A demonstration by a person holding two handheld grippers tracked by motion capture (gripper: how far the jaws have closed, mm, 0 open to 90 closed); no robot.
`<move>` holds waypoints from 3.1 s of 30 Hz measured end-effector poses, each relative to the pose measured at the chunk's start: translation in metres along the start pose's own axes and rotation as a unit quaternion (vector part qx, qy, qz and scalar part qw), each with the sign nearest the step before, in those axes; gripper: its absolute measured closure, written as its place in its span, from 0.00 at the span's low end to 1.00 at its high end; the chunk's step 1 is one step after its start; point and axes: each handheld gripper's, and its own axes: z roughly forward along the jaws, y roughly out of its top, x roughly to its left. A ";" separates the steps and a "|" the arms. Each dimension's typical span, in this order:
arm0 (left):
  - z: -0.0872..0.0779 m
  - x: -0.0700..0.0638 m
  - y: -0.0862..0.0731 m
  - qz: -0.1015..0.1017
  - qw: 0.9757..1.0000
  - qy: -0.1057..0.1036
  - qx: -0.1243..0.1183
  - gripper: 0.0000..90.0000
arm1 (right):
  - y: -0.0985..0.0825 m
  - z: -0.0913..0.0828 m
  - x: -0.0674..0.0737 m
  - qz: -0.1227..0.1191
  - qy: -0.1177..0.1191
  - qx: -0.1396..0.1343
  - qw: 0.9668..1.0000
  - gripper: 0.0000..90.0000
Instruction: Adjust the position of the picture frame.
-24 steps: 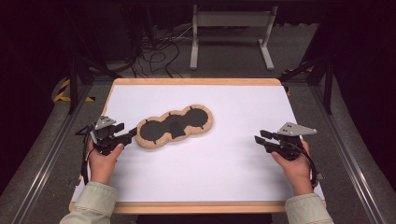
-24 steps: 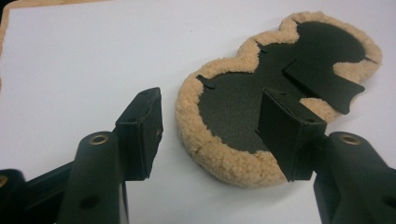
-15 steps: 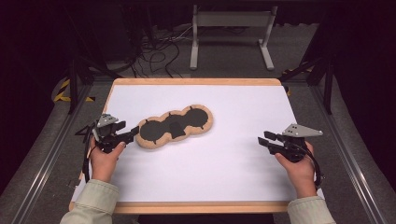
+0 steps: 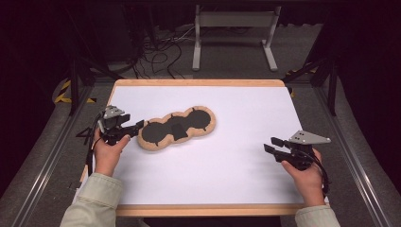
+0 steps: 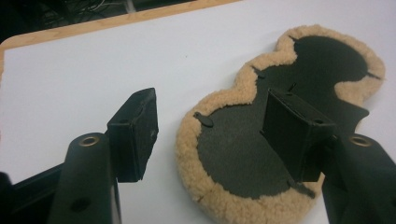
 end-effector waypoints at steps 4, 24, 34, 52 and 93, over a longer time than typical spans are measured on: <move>0.004 0.004 0.006 -0.001 1.000 -0.012 0.009 0.43 | -0.003 -0.003 0.002 0.001 -0.002 0.003 1.000 0.63; 0.034 0.030 0.007 -0.047 0.998 -0.012 0.029 0.93 | -0.006 -0.018 0.027 0.000 0.026 -0.005 1.000 0.60; 0.060 0.041 -0.002 -0.051 0.997 0.002 0.051 0.99 | -0.011 -0.023 0.033 0.003 0.029 -0.001 1.000 0.59; 0.082 0.045 -0.013 -0.033 0.993 -0.039 0.104 1.00 | -0.016 -0.030 0.032 0.006 0.020 -0.005 1.000 0.57; 0.045 -0.003 -0.020 0.092 0.971 -0.129 0.180 0.99 | 0.035 0.030 0.048 -0.050 0.100 0.042 0.993 0.94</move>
